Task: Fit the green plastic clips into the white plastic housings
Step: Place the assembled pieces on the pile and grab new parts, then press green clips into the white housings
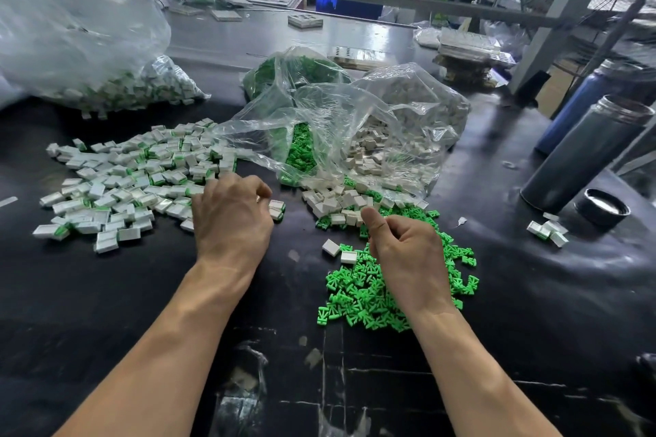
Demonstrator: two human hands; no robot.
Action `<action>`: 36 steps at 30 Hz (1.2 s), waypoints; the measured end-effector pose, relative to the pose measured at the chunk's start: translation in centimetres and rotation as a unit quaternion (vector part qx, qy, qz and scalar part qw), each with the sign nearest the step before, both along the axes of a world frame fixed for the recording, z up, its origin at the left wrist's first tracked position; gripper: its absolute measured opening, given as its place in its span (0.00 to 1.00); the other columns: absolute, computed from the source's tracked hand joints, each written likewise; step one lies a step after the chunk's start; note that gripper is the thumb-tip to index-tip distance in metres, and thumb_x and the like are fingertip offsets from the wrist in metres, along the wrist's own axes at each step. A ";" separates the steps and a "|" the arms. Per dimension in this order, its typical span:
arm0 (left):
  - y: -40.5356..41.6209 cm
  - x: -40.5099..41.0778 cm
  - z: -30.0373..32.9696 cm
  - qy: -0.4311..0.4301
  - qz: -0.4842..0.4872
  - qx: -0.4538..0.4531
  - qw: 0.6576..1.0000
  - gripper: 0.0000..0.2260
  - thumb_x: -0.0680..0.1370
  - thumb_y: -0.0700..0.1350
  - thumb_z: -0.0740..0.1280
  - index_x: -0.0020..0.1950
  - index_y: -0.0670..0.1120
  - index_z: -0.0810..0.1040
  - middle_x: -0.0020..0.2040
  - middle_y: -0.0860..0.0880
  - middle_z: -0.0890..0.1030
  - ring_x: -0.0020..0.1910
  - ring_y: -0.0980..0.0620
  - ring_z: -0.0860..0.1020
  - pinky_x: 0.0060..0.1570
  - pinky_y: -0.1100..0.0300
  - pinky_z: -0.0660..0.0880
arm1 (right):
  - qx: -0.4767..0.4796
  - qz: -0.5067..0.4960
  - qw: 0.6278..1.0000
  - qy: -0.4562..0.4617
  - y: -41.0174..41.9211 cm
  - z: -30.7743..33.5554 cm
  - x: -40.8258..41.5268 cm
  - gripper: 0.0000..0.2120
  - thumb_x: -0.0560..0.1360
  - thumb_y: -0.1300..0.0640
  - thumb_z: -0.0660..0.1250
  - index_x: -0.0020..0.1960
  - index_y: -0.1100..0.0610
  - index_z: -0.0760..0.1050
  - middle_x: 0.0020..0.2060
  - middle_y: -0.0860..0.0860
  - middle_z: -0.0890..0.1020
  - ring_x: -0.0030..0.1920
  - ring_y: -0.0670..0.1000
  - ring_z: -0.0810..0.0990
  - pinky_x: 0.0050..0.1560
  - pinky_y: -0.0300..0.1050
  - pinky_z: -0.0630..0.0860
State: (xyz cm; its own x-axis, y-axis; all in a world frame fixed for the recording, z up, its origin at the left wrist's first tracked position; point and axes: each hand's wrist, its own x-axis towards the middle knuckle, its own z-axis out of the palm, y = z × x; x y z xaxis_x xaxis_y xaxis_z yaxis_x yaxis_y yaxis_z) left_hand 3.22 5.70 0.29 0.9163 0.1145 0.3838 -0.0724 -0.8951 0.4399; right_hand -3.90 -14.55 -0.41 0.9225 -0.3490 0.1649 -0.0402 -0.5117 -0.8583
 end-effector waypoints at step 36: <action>-2.8 -1.7 0.6 0.225 -0.304 -0.523 0.764 0.08 0.80 0.37 0.70 0.57 0.44 0.84 0.46 0.41 0.85 0.39 0.49 0.83 0.41 0.61 0.81 | -0.041 0.018 0.998 -0.046 1.9 -0.3 0.2 0.02 0.80 0.55 0.71 0.52 0.50 0.80 0.41 0.43 0.83 0.42 0.41 0.81 0.46 0.37 0.78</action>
State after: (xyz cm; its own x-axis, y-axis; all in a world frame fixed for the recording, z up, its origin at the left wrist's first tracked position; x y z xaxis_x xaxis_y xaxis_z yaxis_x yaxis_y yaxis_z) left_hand 1.51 2.91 0.86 0.9342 -0.3568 0.0048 0.0335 0.1012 0.9943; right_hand -3.70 -12.66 -0.69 0.9134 -0.2983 0.2768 0.0566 -0.5804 -0.8123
